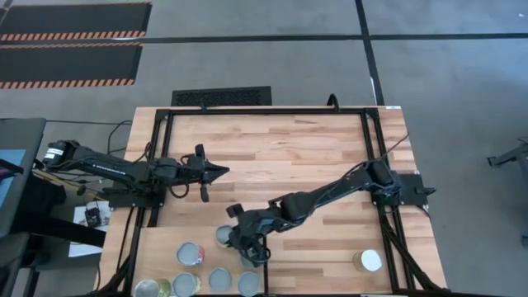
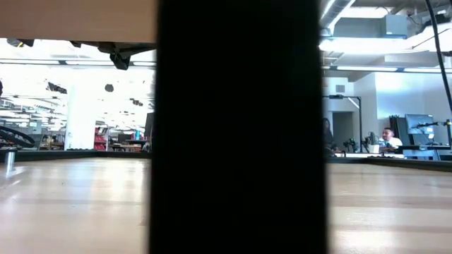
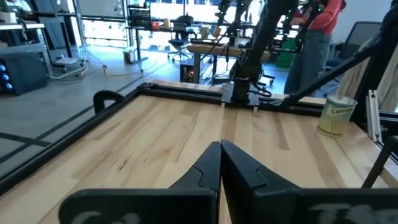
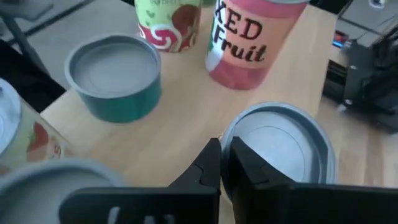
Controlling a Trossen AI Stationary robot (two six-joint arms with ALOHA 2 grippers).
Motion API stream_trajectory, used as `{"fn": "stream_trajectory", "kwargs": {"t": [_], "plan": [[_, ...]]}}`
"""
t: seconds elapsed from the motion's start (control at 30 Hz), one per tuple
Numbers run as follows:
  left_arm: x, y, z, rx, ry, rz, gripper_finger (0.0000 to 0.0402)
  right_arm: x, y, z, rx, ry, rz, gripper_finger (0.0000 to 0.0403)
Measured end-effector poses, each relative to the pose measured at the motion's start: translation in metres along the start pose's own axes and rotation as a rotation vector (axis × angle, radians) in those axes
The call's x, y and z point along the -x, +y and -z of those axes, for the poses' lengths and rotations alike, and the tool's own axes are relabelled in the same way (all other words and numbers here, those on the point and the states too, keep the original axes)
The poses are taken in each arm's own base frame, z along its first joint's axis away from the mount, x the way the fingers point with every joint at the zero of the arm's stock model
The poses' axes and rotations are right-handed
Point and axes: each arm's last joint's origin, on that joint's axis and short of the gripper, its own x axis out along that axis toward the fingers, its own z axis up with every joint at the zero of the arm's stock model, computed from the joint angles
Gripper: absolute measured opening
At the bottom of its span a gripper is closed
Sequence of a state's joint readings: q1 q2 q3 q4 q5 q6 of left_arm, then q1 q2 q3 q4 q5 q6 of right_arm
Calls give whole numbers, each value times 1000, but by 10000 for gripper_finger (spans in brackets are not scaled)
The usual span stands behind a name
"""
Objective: Pick and place cans onto a shelf
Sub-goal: Put the canned mushrooms on the shelf, then put the canned carrots on the shelf
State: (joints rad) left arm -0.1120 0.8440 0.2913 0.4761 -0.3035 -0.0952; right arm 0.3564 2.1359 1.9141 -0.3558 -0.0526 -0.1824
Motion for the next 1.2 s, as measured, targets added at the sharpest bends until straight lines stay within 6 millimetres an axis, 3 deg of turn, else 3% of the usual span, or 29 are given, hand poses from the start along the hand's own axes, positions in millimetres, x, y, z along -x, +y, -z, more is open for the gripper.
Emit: {"fn": "stream_trajectory", "kwargs": {"t": [0.3, 0.77, 0.9, 1.0, 1.1, 1.2], "plan": [[0, 0, 1, -5, 15, -1, 0, -5, 2, 4, -6, 8, -32, 37], [0, 0, 2, -13, 17, -1, 0, 1, 1, -6, 3, -62, -17, 122], [0, 0, 2, -15, 23, -2, 0, 18, 5, -18, 44, -93, -18, 139], [0, 0, 2, -15, 25, -2, 0, 42, 11, -30, 83, -86, 9, 131], [0, 0, 3, -17, 32, -2, 0, 72, 19, -40, 107, -58, 62, 101], [0, 0, 4, -20, 40, -3, 0, 92, 30, -34, 107, 6, 70, 52]]}}
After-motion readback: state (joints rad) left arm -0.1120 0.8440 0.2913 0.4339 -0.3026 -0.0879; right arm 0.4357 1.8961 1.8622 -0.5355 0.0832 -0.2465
